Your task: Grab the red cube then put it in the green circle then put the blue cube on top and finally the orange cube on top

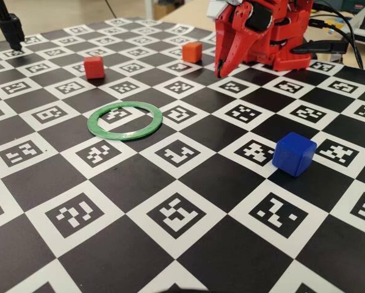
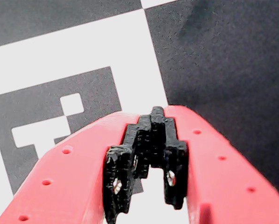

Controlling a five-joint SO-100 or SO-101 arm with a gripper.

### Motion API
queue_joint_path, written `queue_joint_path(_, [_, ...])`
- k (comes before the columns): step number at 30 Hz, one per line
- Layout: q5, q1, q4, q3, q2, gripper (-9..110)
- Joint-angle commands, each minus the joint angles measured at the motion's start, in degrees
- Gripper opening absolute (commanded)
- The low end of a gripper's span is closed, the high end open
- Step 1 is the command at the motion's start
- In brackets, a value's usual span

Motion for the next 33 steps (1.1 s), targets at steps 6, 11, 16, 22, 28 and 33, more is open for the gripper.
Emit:
queue_joint_path(6, [-0.1, 0.6, 2.5, 3.2, 2.6, -6])
queue_joint_path(11, [-0.1, 0.6, 2.5, 3.2, 2.6, -6])
queue_joint_path(16, [-0.1, 0.6, 2.5, 3.2, 2.6, -6])
queue_joint_path(22, [-0.1, -0.8, 2.5, 3.2, 2.6, -6])
queue_joint_path(28, [-0.2, -0.8, 2.5, 3.2, 2.6, -6])
queue_joint_path(33, [-0.2, -0.8, 2.5, 3.2, 2.6, -6])
